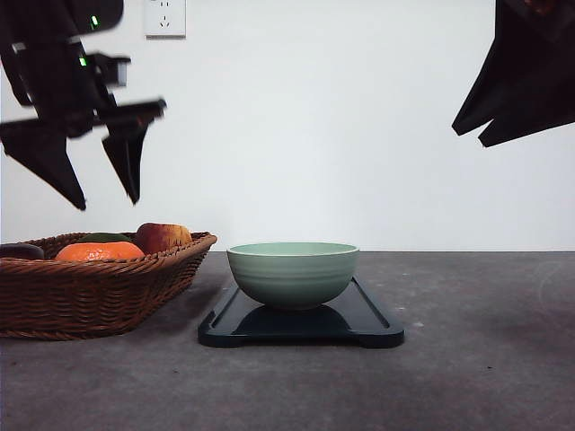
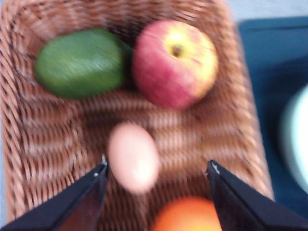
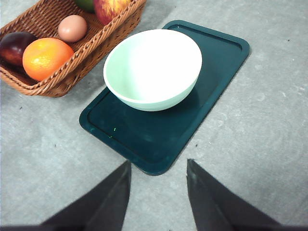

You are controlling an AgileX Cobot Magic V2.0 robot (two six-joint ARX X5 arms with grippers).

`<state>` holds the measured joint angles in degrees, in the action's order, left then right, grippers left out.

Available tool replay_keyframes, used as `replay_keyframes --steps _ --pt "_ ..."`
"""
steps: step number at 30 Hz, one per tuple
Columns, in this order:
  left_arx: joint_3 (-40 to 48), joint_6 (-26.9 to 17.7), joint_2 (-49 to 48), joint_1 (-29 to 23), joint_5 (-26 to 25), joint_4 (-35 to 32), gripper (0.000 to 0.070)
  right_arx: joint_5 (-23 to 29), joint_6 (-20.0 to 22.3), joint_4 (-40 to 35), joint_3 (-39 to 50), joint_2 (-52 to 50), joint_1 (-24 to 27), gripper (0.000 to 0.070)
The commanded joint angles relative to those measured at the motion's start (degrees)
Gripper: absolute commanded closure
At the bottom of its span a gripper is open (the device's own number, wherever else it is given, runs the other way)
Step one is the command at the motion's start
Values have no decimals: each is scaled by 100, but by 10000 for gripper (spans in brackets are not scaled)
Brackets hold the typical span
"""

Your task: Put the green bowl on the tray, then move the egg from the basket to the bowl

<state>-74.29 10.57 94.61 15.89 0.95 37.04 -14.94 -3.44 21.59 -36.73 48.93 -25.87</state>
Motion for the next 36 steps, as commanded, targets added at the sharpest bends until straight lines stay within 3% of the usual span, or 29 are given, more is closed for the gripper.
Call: replay_keyframes --steps 1,17,30,32,36 --pt "-141 87 211 13 38 -94 319 3 -40 -54 -26 35 -35 475" --pt "-141 173 1186 -160 105 -281 309 2 -66 -49 -26 35 -35 475" --pt "-141 179 1304 -183 98 -392 316 17 -64 -49 -26 35 -35 475" --pt "-141 179 1304 -178 98 -394 332 19 -64 -51 -26 35 -35 475" --pt "-141 179 1304 -178 98 -352 459 20 -64 -51 -26 35 -35 475"
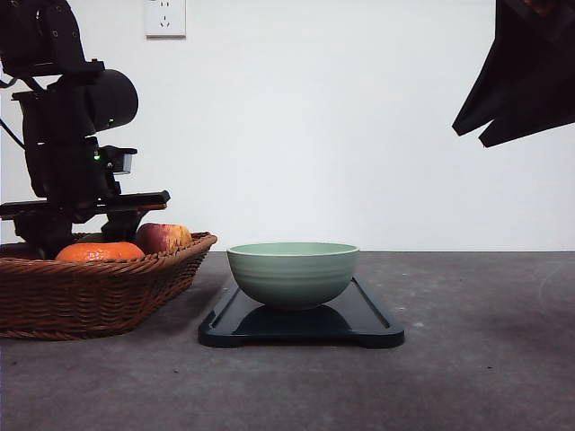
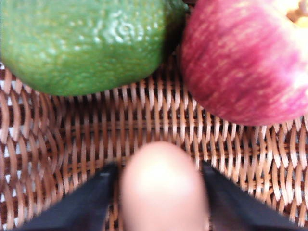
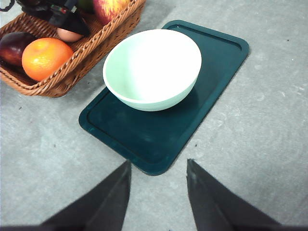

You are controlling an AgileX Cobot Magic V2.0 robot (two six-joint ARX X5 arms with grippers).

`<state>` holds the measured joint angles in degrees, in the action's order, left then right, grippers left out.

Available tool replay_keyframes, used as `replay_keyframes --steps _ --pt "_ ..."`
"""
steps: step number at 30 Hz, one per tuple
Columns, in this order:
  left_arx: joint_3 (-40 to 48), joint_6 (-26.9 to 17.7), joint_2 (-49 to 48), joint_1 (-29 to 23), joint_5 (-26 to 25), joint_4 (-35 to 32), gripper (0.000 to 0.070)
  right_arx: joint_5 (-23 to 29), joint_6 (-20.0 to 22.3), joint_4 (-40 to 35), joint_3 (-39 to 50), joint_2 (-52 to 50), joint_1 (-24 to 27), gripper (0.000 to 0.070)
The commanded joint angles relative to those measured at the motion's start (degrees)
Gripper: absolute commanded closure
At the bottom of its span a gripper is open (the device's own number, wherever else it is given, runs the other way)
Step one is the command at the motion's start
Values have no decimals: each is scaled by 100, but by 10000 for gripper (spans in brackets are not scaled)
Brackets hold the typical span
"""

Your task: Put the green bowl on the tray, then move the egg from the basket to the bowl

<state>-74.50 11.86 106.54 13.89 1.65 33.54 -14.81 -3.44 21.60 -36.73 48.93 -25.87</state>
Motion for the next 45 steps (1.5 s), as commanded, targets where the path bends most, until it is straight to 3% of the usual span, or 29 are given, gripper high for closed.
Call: replay_keyframes --steps 1,13,22,28,33,45 --pt "-120 50 111 22 28 9 473 7 -63 -52 -26 35 -35 475" --pt "-124 27 -53 22 28 68 481 11 -63 -50 -26 35 -35 475" --pt "-131 -87 -976 27 3 129 481 28 -61 -52 -26 35 -35 475" --pt "-131 -84 -1505 174 -603 -82 481 28 -59 -58 -26 35 -35 475" --pt "-131 40 -1541 475 -1246 -544 482 26 -57 -56 -26 35 -35 475" --pt "-131 58 -1451 1581 -1095 -1694 482 26 -42 -56 -26 35 -35 475"
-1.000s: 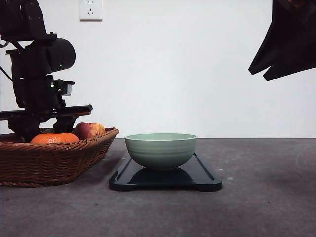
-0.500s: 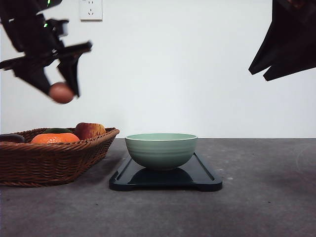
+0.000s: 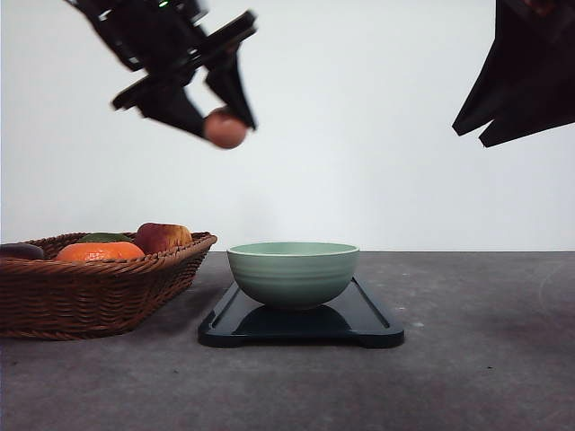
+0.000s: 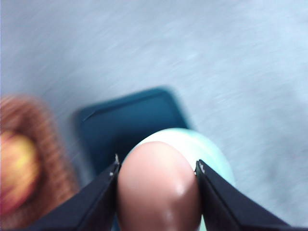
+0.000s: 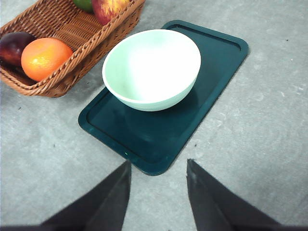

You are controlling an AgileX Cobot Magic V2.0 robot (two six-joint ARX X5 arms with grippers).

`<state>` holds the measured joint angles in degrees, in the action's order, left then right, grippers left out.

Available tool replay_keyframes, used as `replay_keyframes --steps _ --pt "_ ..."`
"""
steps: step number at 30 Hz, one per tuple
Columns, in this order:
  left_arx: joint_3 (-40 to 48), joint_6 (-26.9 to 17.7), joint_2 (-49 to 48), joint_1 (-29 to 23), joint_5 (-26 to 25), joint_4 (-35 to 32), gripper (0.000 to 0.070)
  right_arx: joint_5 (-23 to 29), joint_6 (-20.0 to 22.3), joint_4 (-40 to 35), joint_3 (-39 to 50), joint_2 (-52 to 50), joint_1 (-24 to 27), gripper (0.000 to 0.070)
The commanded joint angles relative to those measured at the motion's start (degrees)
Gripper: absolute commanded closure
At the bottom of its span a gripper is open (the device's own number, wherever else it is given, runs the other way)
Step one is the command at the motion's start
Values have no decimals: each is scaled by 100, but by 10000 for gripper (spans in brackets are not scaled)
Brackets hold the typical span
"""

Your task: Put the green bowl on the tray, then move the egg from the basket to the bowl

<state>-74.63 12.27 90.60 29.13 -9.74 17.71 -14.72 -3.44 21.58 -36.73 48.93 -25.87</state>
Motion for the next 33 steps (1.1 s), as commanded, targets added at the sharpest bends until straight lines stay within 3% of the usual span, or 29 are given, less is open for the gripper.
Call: replay_keyframes --steps 1,7,24,33 --pt "-118 8 173 125 107 -194 482 17 -42 -53 -26 35 -35 475" --pt "-118 -295 547 448 421 -425 482 17 -42 -50 -26 35 -35 475" --pt "-118 -302 2056 813 444 -678 480 16 -42 -38 -26 35 -35 475" --pt "-118 -358 2226 821 444 -689 453 15 -42 -31 -26 35 -35 475"
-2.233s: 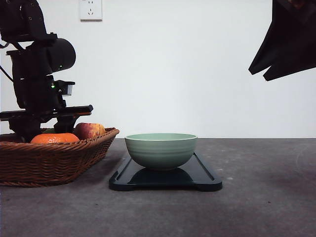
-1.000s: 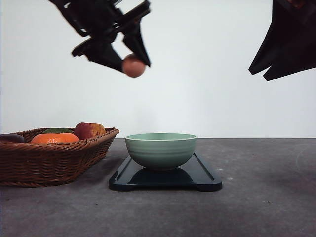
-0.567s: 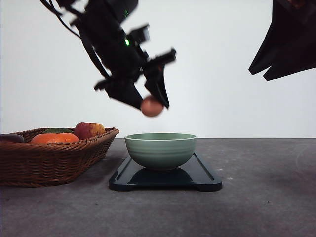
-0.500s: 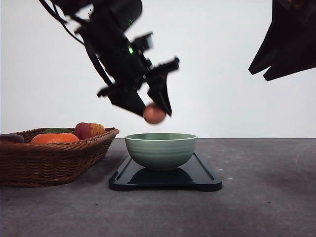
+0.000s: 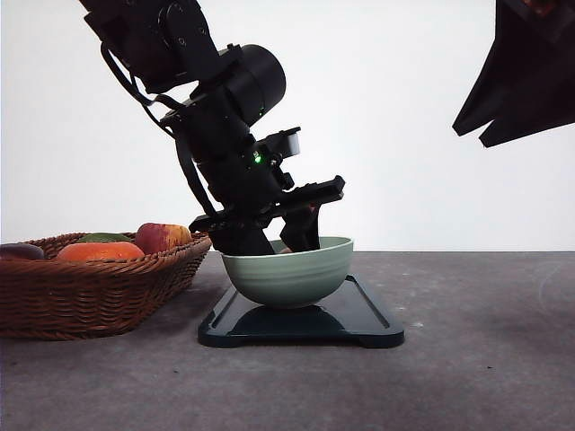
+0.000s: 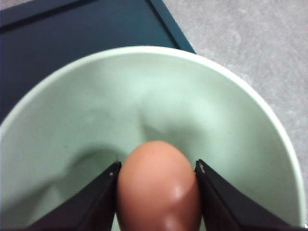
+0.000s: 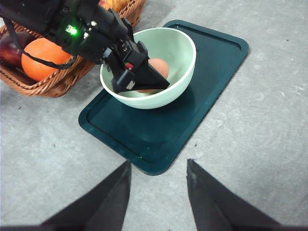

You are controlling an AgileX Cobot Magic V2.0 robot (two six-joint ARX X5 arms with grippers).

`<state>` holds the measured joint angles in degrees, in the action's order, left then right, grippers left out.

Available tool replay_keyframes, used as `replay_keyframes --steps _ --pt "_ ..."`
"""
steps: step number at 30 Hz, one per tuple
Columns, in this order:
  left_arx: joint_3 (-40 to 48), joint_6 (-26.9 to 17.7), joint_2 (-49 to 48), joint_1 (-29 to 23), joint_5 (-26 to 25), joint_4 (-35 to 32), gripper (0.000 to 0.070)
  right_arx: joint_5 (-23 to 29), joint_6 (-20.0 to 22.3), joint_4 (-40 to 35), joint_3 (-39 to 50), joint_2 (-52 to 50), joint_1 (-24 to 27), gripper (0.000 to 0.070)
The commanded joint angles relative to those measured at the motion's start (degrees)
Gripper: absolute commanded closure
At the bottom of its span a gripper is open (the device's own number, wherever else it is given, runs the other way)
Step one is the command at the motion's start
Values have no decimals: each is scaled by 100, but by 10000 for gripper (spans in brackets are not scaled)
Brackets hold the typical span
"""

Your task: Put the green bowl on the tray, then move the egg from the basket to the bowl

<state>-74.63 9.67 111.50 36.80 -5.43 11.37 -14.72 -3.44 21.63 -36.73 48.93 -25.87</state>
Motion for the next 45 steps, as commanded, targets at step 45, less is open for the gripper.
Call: replay_keyframes --steps 45 --pt "615 -228 -3017 -340 118 2135 302 15 -41 116 -26 35 -37 475"
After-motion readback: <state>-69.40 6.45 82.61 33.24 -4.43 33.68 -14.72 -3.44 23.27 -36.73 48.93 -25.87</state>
